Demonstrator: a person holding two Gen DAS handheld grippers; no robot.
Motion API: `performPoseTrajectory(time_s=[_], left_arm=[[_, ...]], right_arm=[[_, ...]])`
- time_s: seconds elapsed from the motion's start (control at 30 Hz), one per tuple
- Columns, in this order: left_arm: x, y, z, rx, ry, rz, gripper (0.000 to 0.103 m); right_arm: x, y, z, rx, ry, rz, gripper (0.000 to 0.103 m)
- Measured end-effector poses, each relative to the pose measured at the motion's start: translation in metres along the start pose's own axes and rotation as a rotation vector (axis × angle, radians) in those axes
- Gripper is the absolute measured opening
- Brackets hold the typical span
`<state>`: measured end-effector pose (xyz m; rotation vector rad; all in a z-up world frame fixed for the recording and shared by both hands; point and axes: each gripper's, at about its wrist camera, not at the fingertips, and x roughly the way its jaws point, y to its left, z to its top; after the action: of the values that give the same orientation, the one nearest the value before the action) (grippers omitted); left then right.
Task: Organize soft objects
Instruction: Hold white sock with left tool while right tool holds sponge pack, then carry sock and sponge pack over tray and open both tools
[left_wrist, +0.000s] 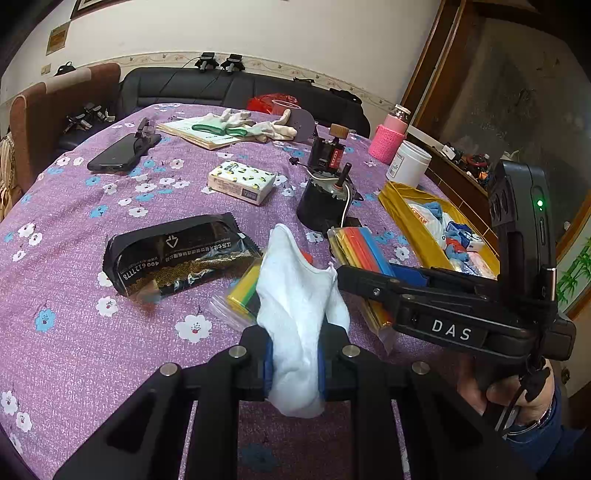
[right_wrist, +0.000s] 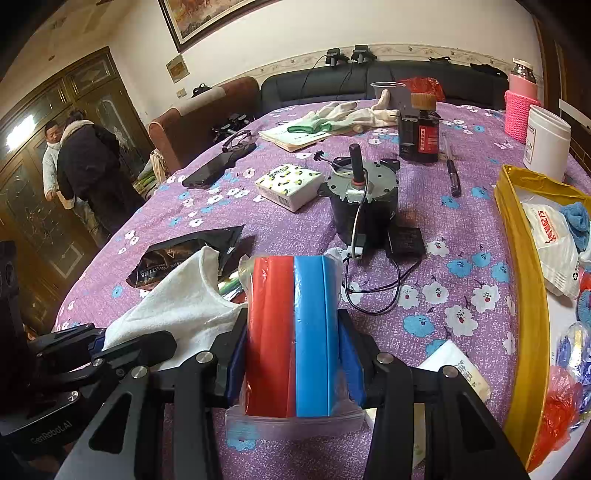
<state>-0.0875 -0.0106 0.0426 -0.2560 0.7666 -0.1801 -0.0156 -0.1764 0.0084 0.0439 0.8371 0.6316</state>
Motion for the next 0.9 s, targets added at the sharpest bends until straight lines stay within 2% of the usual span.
performPoseTrajectory(time_s=[0.6,0.9], left_arm=[[-0.004,-0.004,0.003,-0.006,-0.009,-0.013,0.017],[-0.012,-0.01,0.009,-0.005,-0.027,-0.033,0.017]], right_arm=[[-0.007,-0.009,0.003,0.036,-0.026,-0.002,0.048],[-0.033,-0.022,0.003,0.095,-0.082,-0.004,0.048]])
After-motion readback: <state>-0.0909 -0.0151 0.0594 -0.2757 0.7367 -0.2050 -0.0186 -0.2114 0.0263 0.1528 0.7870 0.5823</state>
